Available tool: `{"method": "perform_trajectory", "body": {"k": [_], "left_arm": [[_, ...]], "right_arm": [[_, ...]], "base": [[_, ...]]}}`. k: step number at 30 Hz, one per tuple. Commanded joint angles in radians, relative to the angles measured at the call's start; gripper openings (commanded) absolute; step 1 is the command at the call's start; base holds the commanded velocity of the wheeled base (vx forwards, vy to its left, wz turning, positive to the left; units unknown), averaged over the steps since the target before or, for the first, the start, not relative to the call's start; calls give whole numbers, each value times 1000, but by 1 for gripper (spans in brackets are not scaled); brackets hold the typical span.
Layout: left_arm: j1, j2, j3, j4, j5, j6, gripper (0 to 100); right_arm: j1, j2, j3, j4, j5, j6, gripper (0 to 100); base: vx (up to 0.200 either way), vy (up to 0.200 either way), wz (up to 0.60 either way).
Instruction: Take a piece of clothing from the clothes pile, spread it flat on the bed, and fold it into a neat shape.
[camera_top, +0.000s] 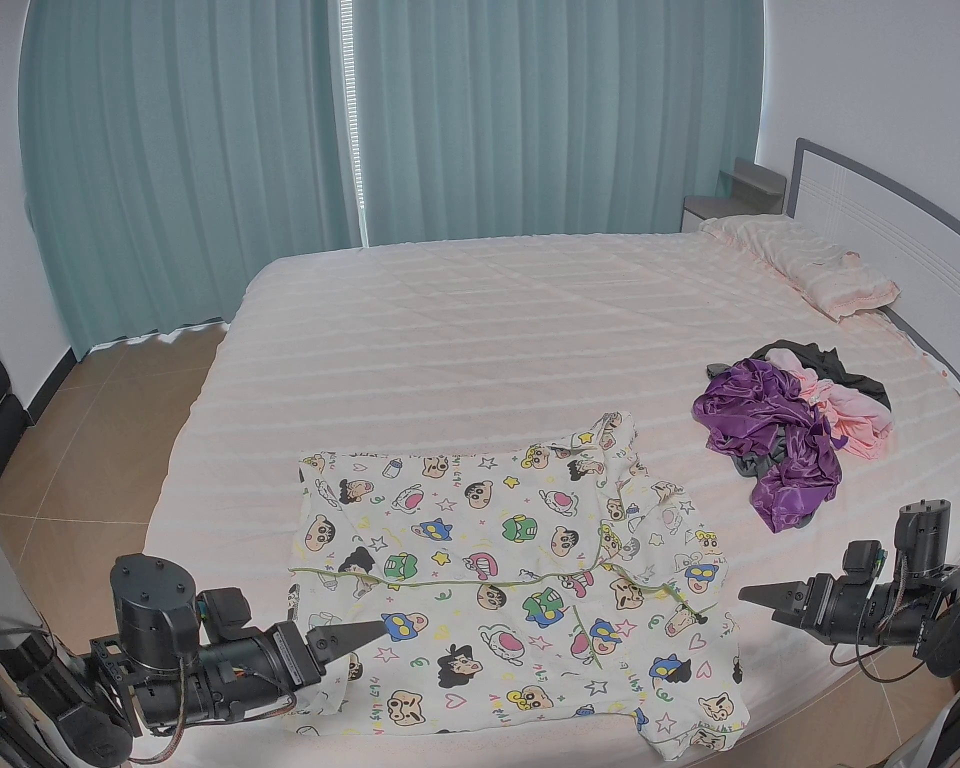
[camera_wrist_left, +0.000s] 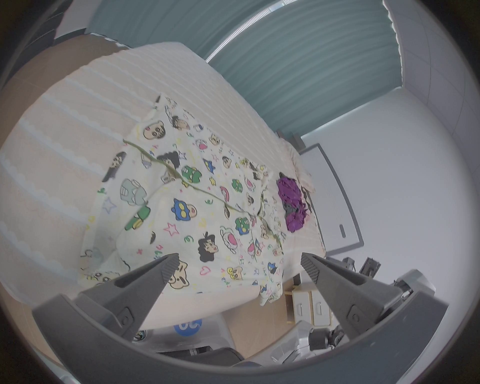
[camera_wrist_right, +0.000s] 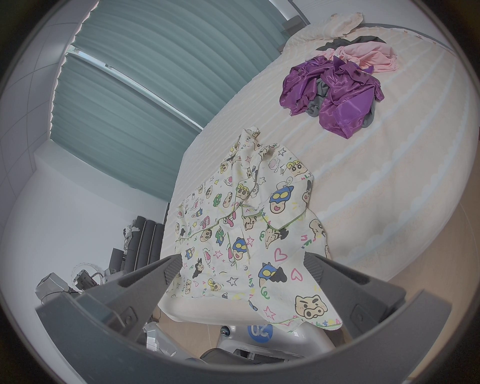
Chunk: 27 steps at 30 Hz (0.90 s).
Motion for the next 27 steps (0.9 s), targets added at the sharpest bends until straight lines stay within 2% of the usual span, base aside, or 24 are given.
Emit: {"method": "perform_trajectory", "body": {"k": [1, 3, 4, 11, 17, 22, 27], "left_arm": [[117, 248, -59, -8, 52, -3, 100], [120, 299, -81, -11, 80, -3, 100], [117, 365, -107, -17, 121, -1, 100], [106, 491, -176, -37, 211, 0, 100], [102, 514, -189, -37, 224, 0, 100], [59, 512, -188, -37, 225, -1, 100], [-46, 508, -188, -37, 267, -7, 100]], "right_arm": [[2, 1, 4, -9, 0, 0, 100], [2, 1, 4, -9, 0, 0, 100], [2, 1, 4, -9, 0, 0, 100], [-1, 1, 4, -9, 0, 0, 100], [0, 1, 4, -9, 0, 0, 100], [0, 1, 4, -9, 0, 0, 100], [0, 0, 4, -9, 0, 0, 100]], "base": [[0, 0, 0], [0, 0, 0], [0, 0, 0], [0, 0, 0], [0, 0, 0], [0, 0, 0], [0, 0, 0]]}}
